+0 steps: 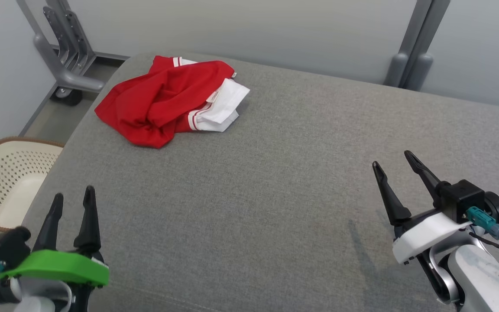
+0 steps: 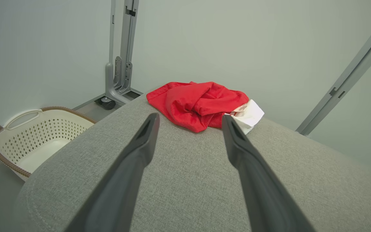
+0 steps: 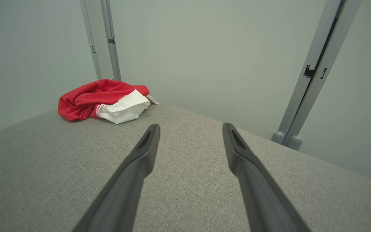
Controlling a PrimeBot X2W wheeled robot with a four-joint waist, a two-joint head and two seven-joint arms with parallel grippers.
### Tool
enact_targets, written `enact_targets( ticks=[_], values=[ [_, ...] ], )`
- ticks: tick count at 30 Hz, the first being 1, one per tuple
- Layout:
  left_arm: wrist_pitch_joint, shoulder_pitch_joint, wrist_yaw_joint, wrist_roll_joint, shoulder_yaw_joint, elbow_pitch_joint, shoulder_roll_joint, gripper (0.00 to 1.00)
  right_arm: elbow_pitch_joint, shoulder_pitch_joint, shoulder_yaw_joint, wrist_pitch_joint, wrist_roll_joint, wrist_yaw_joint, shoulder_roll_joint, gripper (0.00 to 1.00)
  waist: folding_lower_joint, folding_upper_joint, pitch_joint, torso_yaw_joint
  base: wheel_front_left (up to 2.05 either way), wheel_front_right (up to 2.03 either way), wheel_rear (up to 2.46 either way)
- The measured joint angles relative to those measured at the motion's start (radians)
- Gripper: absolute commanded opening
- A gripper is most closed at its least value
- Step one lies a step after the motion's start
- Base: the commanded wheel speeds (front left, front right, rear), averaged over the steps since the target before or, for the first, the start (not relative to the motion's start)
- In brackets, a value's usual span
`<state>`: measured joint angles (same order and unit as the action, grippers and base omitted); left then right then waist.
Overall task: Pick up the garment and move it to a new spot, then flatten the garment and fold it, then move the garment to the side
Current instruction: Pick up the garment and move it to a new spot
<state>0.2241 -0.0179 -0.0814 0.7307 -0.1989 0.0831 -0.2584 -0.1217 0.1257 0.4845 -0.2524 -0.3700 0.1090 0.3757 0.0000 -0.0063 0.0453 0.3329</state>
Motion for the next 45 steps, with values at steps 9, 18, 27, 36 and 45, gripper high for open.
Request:
enact_targets(
  ticks=[9, 18, 27, 36, 45],
  values=[
    [-0.148, -0.184, 0.025, 0.069, 0.000, 0.053, -0.017, 1.00, 0.022, 0.018, 0.012, 0.034, 0.010, 0.005, 0.002, 1.00, 0.0000, 0.0000, 0.103, -0.002, 0.00, 0.00, 0.00],
    [-0.290, -0.373, 0.024, 0.105, 0.015, 0.156, -0.053, 1.00, 0.064, 0.029, 0.007, 0.066, 0.021, 0.007, 0.017, 1.00, 0.0000, 0.0000, 0.220, -0.054, 0.00, 0.00, 0.00],
    [-0.356, -0.470, 0.018, 0.121, 0.034, 0.248, -0.074, 1.00, 0.139, 0.099, -0.008, 0.087, 0.062, 0.007, 0.040, 1.00, 0.0000, 0.0000, 0.334, -0.127, 0.00, 0.00, 0.00],
    [-0.364, -0.605, 0.008, 0.134, 0.067, 0.299, -0.072, 1.00, 0.211, 0.161, -0.055, 0.104, 0.081, 0.007, 0.083, 1.00, 0.0000, 0.0000, 0.457, -0.194, 0.00, 0.00, 0.00],
    [-0.389, -0.709, -0.012, 0.127, 0.081, 0.383, -0.078, 1.00, 0.292, 0.218, -0.096, 0.114, 0.096, 0.014, 0.101, 1.00, 0.0001, 0.0000, 0.586, -0.231, 0.00, 0.00, 0.00]
  ],
)
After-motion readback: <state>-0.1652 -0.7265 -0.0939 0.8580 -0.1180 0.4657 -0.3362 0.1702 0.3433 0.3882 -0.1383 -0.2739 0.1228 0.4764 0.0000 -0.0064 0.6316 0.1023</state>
